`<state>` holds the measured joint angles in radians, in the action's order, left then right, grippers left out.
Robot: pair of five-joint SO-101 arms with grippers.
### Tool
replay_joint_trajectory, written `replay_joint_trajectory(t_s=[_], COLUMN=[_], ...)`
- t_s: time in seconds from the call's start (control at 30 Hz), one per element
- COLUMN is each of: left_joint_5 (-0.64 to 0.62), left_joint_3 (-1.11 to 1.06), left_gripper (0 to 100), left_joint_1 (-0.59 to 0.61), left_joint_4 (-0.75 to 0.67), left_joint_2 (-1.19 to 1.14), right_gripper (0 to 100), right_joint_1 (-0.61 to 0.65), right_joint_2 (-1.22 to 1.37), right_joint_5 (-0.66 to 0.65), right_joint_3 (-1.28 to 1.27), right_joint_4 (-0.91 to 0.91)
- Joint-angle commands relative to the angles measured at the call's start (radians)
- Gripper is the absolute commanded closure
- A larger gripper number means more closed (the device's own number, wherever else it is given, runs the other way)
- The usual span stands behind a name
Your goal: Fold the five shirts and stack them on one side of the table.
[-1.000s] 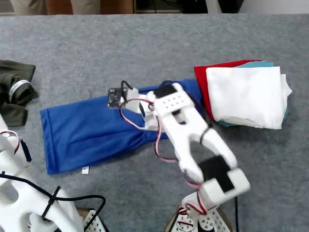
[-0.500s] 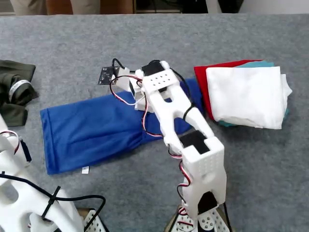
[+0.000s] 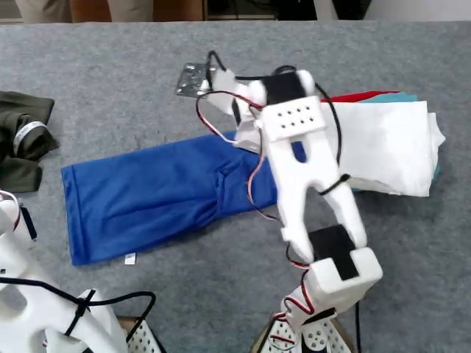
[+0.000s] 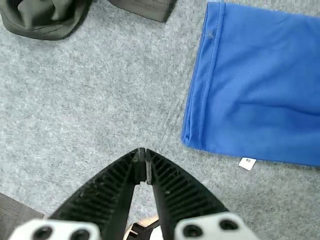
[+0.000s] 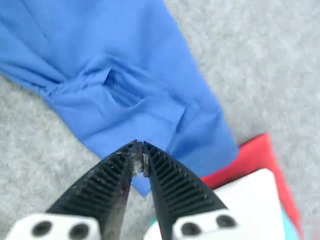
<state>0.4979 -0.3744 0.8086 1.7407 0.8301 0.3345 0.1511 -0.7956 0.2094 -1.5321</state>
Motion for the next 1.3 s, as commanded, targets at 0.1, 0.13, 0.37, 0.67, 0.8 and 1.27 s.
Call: replay_joint_trajectory(t_s=[0.1, 0.13, 0.37, 0.67, 0.8, 1.27], left_joint_5=[0.064, 0.081, 0.112, -0.012, -0.023, 0.063], left_joint_3=[0.041, 0.041, 0.044, 0.075, 0.155, 0.433], left_gripper=[98, 98, 98, 98, 92, 76], left_joint_1=[-0.002, -0.002, -0.003, -0.037, -0.052, -0.051], left_joint_4=[0.008, 0.008, 0.005, 0.003, 0.006, 0.009], left_joint_2=[0.005, 0.005, 0.004, -0.131, -0.32, -0.84], right_gripper=[99.7, 99.7, 99.6, 99.7, 99.7, 99.6], right_joint_1=[-0.022, -0.027, -0.124, -0.053, -0.116, -0.337], right_joint_2=[0.016, 0.038, 0.277, 0.176, 0.024, -0.203], right_joint_5=[0.103, 0.12, 0.13, 0.193, 0.203, 0.074], right_joint_3=[-0.237, -0.262, -0.302, -0.107, -0.05, -0.042], right_joint_4=[0.259, 0.308, 0.506, 0.226, 0.12, 0.161])
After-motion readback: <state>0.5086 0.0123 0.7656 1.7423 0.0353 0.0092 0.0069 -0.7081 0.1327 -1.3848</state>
